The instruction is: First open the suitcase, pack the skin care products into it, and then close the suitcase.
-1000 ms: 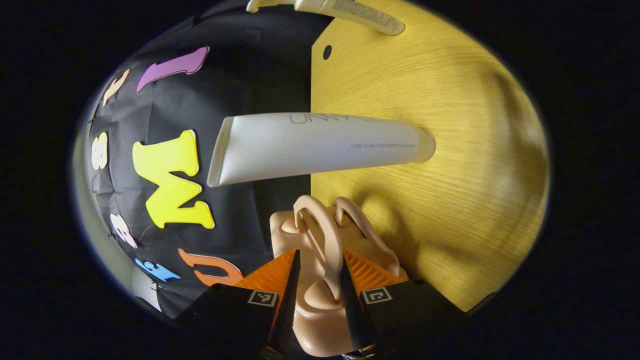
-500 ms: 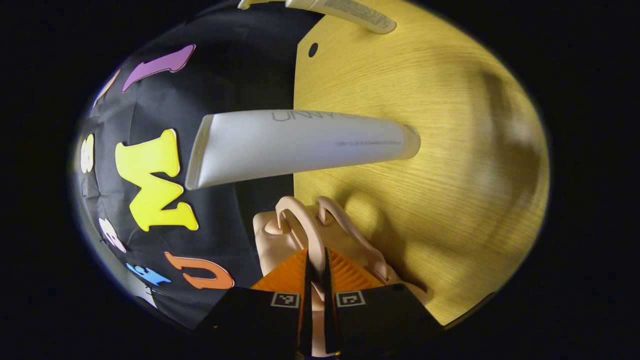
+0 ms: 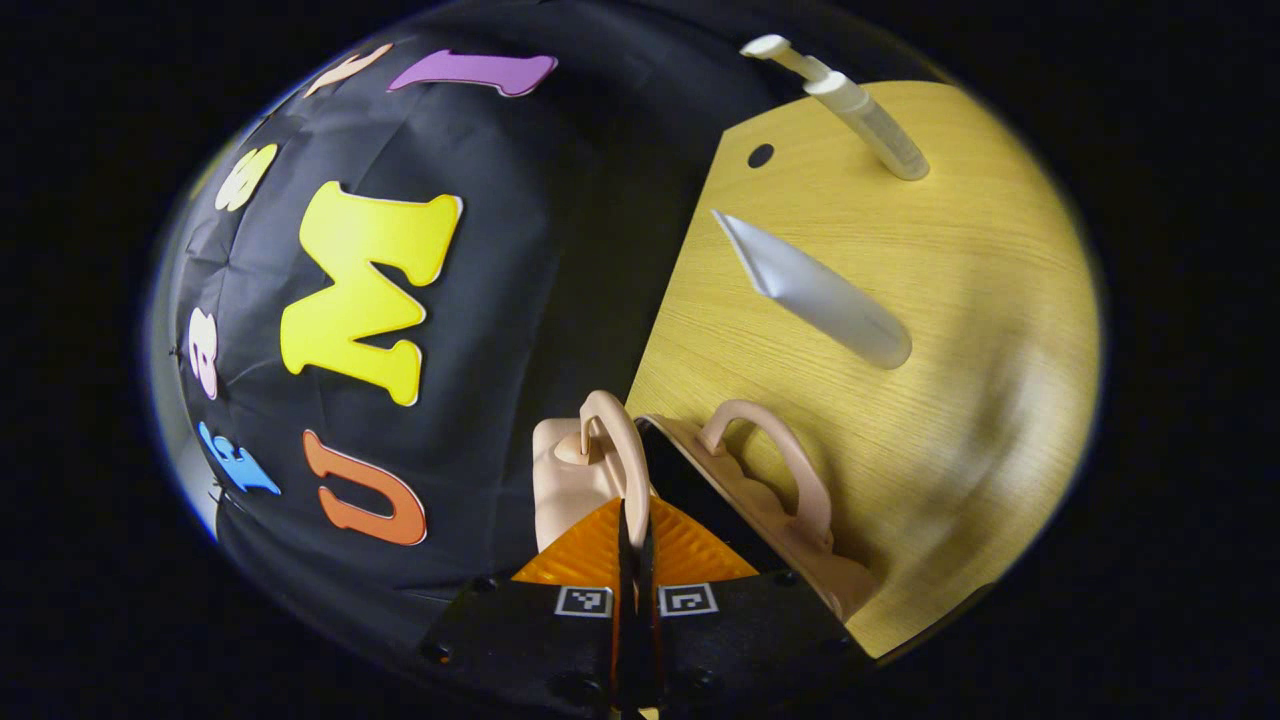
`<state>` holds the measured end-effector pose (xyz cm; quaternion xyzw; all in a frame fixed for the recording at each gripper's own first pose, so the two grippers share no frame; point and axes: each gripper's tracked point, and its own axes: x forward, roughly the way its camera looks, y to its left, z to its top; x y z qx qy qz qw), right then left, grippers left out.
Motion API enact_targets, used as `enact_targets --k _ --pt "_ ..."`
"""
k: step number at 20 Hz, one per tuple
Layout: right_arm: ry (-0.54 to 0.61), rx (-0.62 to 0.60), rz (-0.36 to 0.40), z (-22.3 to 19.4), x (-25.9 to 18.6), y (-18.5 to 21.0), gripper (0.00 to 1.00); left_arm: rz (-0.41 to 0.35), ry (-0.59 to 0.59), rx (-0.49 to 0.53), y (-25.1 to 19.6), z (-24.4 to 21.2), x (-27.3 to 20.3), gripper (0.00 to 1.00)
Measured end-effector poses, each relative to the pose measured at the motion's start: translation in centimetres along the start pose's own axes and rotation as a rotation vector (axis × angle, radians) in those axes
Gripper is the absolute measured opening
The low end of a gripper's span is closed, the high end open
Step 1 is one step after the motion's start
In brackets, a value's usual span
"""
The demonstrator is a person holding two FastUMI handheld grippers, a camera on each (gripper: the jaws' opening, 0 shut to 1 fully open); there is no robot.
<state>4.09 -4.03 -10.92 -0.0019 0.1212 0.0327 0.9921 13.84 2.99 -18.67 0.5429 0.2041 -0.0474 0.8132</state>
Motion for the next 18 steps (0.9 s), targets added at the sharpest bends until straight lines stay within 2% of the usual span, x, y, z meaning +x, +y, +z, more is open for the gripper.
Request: enact_targets --k 5,8,14,18 --pt "-0.017 0.000 -0.012 2.4 -0.7 4.7 0.80 -0.003 -0.084 -0.173 6.3 -2.2 -2.2 0.03" --pt "-0.021 -0.018 -0.003 3.7 -0.9 7.8 0.80 -0.015 -0.158 -0.343 10.6 -4.1 -2.6 0.03" --pt "0.008 -0.056 0.003 4.7 -1.6 13.8 0.80 0.082 -0.236 -0.528 17.3 -11.2 -2.7 0.02" --pt "0.042 -0.083 0.022 4.0 -2.8 17.7 0.80 0.154 -0.221 -0.639 20.7 -18.3 -1.6 0.03"
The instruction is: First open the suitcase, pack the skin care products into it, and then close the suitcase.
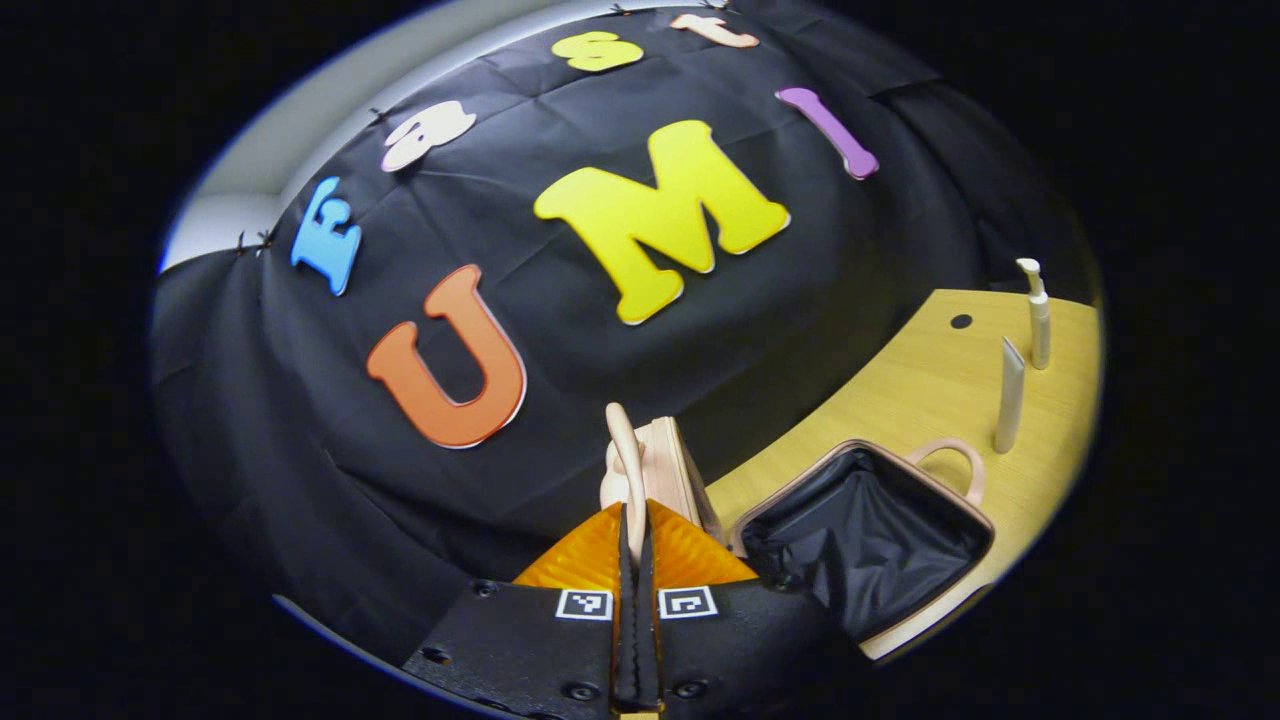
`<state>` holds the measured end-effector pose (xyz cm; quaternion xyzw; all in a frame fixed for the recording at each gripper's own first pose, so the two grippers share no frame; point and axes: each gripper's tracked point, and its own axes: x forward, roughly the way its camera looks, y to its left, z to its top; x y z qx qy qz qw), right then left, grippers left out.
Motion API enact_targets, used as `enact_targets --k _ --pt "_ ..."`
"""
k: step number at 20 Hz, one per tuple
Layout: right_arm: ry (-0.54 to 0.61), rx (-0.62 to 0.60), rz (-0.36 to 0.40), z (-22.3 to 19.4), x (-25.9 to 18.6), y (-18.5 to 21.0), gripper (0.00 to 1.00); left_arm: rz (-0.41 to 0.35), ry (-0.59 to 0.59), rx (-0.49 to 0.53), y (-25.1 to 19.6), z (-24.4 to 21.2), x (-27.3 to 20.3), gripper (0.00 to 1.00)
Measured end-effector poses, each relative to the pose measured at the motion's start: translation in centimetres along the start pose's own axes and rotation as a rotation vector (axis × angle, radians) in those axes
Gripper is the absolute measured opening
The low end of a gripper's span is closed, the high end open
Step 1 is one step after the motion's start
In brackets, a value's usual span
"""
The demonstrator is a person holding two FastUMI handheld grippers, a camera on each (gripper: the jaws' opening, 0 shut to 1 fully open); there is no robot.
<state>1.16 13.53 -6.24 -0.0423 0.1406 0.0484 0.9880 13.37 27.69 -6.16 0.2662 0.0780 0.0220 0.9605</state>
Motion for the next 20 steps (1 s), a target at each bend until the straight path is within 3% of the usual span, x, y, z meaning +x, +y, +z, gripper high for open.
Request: enact_targets --k 8,12,20 --pt "0.068 -0.016 0.017 -1.3 -1.1 4.8 0.80 0.022 0.024 -0.233 8.0 -9.2 2.1 0.03" --pt "0.080 -0.028 0.011 -1.1 -1.3 5.2 0.80 0.032 0.107 -0.341 10.4 -16.5 4.1 0.02" --pt "0.121 -0.065 -0.021 -1.9 -1.3 5.1 0.80 -0.035 0.303 -0.749 8.1 -28.8 5.9 0.03"
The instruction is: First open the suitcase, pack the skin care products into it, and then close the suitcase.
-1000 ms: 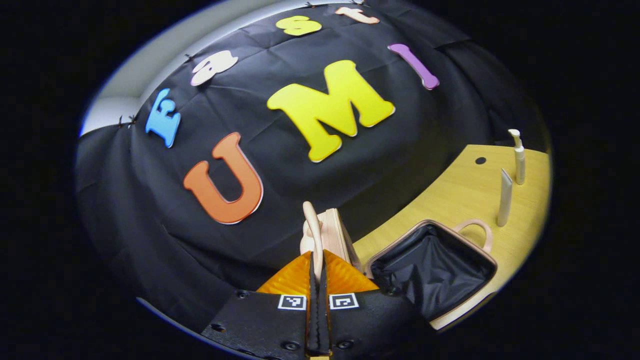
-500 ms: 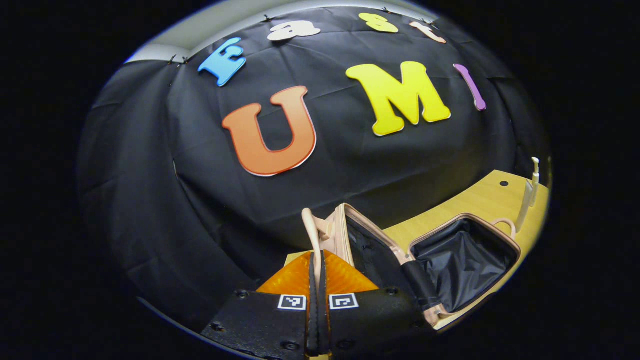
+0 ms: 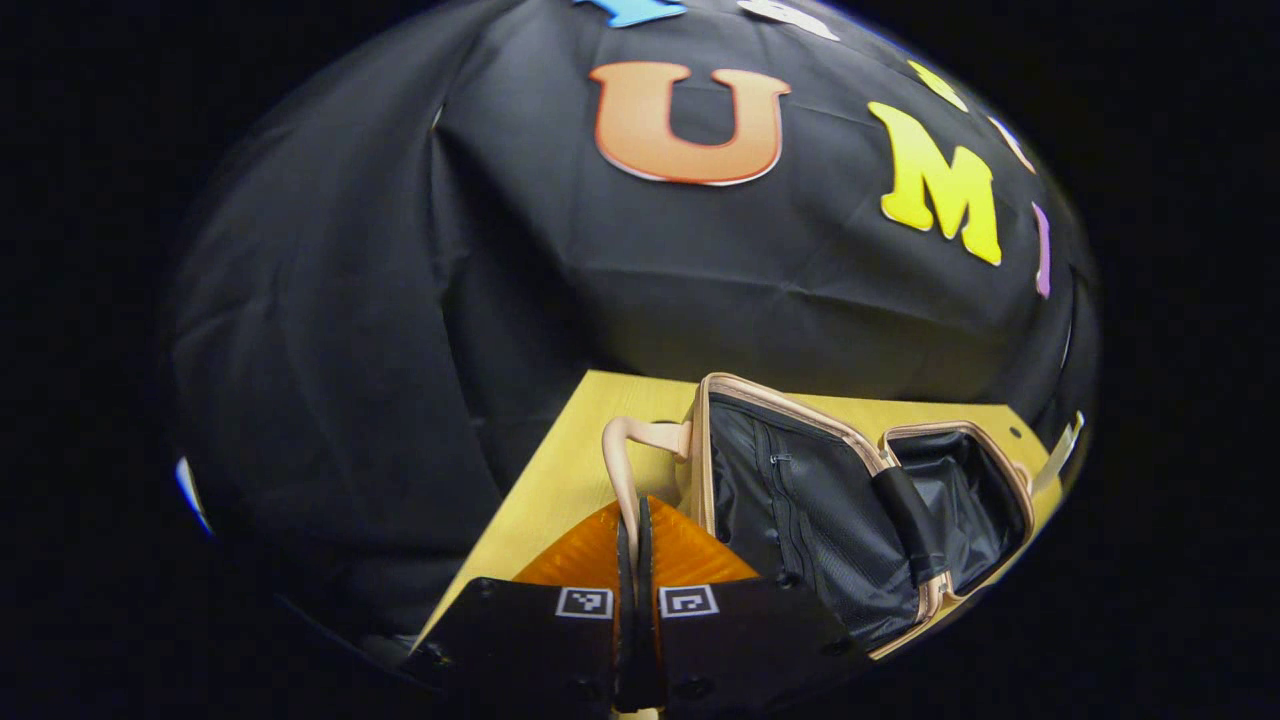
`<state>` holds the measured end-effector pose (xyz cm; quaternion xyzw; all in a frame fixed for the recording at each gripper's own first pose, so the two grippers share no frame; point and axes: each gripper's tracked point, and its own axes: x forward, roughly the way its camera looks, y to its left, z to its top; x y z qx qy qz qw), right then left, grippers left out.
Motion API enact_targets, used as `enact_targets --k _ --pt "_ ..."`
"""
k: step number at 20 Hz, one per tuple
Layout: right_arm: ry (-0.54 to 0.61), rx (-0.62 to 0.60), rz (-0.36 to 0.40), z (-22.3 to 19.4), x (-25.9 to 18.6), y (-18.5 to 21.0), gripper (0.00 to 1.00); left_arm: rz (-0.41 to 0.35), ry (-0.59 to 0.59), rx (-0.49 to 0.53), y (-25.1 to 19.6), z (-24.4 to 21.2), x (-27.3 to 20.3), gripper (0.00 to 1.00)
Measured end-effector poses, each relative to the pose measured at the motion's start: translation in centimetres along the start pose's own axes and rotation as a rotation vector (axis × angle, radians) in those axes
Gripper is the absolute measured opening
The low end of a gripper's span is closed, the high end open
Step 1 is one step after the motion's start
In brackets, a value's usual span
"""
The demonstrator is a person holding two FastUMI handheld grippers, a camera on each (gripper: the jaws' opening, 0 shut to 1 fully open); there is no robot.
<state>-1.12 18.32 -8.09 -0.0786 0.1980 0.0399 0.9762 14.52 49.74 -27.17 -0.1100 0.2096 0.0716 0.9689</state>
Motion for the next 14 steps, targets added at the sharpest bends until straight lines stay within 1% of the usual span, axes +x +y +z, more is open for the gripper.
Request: enact_targets --k 3,6,7,10,11,12,14 --pt "0.000 -0.029 -0.005 -0.3 -0.3 0.0 0.80 -0.025 0.055 -0.110 0.8 -2.6 1.0 0.05" --pt "0.005 -0.042 -0.010 -0.7 -0.5 -0.4 0.80 -0.036 0.074 -0.185 1.6 -3.7 1.8 0.08" --pt "0.005 -0.035 -0.009 -0.7 -0.5 -0.5 0.80 -0.038 0.080 -0.204 1.6 -4.2 1.9 0.13" --pt "0.005 -0.024 -0.013 -0.9 -0.6 -1.1 0.80 -0.016 0.081 -0.243 2.3 -4.8 2.0 0.22" --pt "0.007 -0.017 -0.015 -1.1 -0.7 -1.4 0.80 -0.023 0.075 -0.260 2.3 -4.6 1.9 0.18" --pt "0.009 -0.008 -0.015 -1.3 -0.6 -1.6 0.80 -0.021 0.070 -0.266 2.3 -4.4 1.6 0.37" --pt "0.004 0.008 -0.011 -1.4 -0.6 -1.9 0.80 0.022 0.080 -0.249 3.0 -4.7 1.0 0.37"
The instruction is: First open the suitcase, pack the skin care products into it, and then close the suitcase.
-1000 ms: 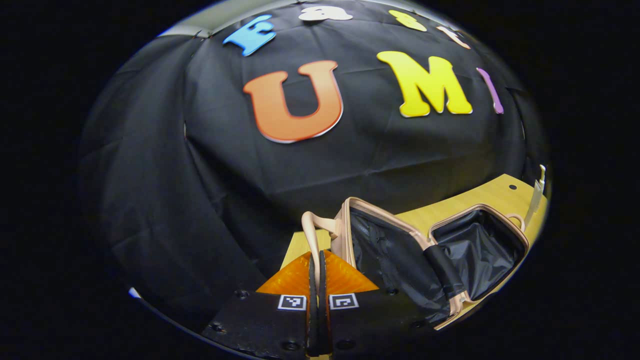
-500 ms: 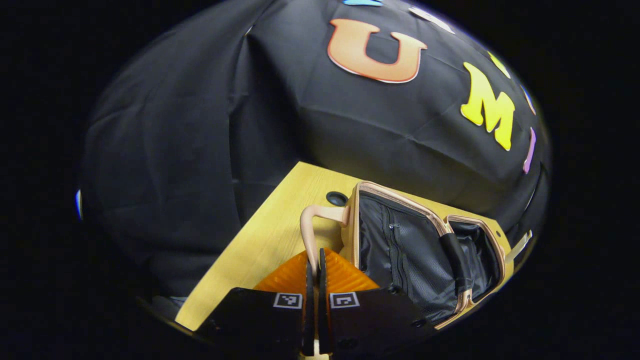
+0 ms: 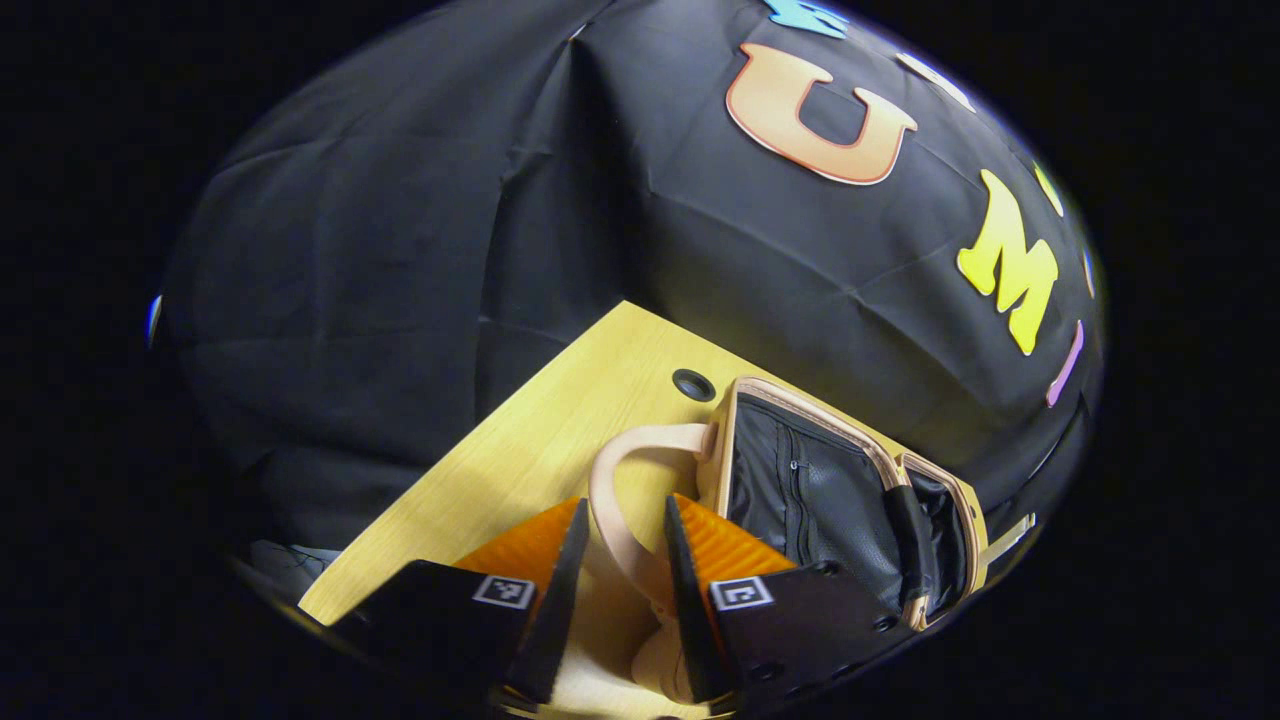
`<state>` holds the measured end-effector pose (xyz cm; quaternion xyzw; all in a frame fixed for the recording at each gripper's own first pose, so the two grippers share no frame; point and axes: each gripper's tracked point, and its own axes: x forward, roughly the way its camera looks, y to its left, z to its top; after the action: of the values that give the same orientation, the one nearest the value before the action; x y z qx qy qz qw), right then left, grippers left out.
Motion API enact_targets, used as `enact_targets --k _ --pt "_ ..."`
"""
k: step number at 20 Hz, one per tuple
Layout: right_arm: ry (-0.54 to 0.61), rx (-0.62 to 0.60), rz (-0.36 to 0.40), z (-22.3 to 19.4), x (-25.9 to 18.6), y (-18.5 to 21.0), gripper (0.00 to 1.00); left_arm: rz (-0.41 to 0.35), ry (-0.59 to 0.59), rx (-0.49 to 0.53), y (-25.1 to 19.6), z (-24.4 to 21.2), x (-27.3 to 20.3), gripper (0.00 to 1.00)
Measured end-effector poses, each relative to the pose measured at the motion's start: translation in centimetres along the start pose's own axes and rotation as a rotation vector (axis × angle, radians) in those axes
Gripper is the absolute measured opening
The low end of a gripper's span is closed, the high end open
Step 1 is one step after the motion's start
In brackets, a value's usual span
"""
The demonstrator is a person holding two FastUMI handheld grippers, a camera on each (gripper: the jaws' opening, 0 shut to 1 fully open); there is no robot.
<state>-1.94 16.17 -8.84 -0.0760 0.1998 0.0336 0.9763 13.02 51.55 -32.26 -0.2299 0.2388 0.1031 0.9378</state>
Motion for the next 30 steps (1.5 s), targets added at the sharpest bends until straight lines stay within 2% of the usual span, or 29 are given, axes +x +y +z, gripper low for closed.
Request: enact_targets --k 2,4,5,10,13,19,22,26,30 --pt "-0.016 0.008 0.002 0.1 0.1 -0.5 0.80 0.039 -0.006 0.032 0.0 0.3 -1.0 0.58" --pt "-0.034 0.011 0.006 0.1 0.3 -1.2 0.80 0.033 -0.014 0.044 -1.6 1.1 -2.6 0.91" --pt "-0.041 0.015 0.013 0.1 0.4 -1.5 0.80 0.037 -0.023 0.060 -2.3 1.3 -3.5 0.95" --pt "-0.074 0.051 0.033 -0.3 1.4 -4.3 0.80 0.017 -0.060 0.241 -9.3 1.2 -7.1 0.98" --pt "-0.077 0.052 0.041 -1.2 2.4 -6.5 0.80 -0.059 -0.063 0.314 -15.1 -0.1 -9.7 0.98" --pt "-0.083 0.018 0.083 -2.5 3.8 -9.6 0.80 -0.195 -0.028 0.372 -27.9 -5.2 -12.1 0.98" --pt "-0.062 0.011 0.110 -3.6 4.8 -11.1 0.80 -0.209 -0.020 0.409 -32.4 -7.4 -12.9 0.98" --pt "-0.060 -0.017 0.138 -4.2 5.4 -13.7 0.80 -0.332 0.028 0.427 -40.3 -12.2 -14.0 0.98" --pt "-0.045 -0.036 0.142 -5.2 6.9 -17.1 0.80 -0.425 0.064 0.521 -47.1 -17.3 -14.1 0.98"
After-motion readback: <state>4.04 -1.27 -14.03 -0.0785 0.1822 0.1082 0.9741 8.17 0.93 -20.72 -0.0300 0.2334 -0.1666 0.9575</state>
